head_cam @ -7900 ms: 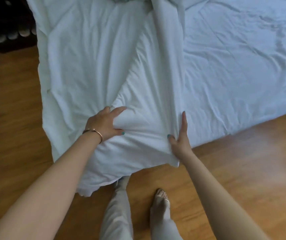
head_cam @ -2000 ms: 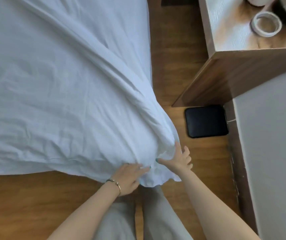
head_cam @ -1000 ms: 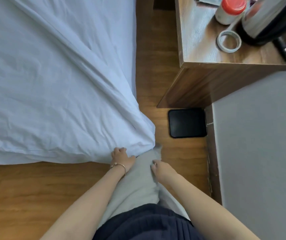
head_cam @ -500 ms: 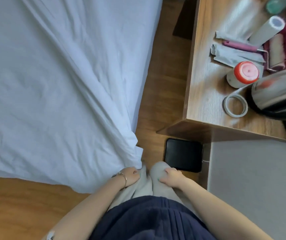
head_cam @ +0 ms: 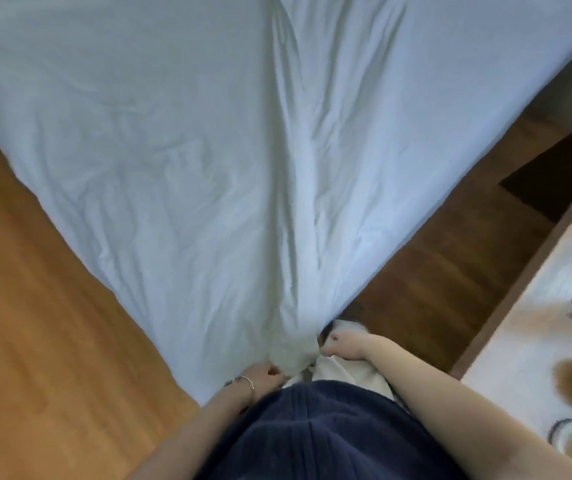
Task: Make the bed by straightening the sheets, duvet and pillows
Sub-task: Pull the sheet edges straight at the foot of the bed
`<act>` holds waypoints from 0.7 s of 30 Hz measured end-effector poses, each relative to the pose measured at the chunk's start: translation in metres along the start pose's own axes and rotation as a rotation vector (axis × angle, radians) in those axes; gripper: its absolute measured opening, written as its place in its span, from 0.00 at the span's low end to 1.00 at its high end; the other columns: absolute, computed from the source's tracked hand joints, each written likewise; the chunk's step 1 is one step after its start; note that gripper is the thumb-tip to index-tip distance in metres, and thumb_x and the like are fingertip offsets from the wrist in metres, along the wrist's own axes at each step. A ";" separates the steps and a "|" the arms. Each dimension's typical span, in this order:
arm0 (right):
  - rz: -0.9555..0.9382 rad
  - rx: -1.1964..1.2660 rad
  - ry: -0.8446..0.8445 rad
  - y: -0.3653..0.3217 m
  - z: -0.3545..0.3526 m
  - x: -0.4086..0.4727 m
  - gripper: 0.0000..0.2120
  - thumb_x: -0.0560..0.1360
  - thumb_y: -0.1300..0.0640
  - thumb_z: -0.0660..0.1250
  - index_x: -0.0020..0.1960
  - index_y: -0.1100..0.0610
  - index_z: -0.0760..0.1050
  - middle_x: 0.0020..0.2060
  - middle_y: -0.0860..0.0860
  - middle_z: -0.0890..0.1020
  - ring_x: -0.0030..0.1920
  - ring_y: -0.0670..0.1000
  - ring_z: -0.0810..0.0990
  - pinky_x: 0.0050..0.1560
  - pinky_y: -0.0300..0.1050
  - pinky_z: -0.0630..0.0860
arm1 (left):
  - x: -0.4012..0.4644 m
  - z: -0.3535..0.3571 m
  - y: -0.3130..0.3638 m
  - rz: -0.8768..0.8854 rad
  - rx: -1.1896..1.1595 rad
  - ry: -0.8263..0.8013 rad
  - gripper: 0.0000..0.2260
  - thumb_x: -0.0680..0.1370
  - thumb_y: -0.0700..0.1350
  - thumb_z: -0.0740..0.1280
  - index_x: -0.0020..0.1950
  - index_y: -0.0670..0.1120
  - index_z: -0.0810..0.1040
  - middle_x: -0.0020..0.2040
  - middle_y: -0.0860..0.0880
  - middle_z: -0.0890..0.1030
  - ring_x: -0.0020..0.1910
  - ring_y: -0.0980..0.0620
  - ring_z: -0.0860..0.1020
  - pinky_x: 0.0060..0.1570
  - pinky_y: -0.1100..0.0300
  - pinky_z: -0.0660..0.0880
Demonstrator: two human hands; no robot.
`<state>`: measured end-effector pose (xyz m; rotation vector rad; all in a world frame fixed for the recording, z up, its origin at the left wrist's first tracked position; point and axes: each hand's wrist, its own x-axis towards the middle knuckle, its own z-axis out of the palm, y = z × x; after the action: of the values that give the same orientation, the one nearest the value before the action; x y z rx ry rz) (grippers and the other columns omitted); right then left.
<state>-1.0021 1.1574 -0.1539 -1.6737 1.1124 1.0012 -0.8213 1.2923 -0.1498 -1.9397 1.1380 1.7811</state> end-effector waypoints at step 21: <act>-0.214 -0.300 -0.300 0.122 -0.254 0.015 0.18 0.79 0.47 0.62 0.66 0.51 0.75 0.65 0.47 0.76 0.63 0.47 0.73 0.63 0.40 0.66 | 0.069 -0.031 0.232 -0.176 -0.715 0.217 0.08 0.74 0.59 0.61 0.44 0.56 0.73 0.48 0.55 0.79 0.51 0.53 0.77 0.56 0.57 0.72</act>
<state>-1.0750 0.8876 -0.1183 -1.7593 0.5955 1.2744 -0.9648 1.0948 -0.1377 -2.5708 0.3573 2.0930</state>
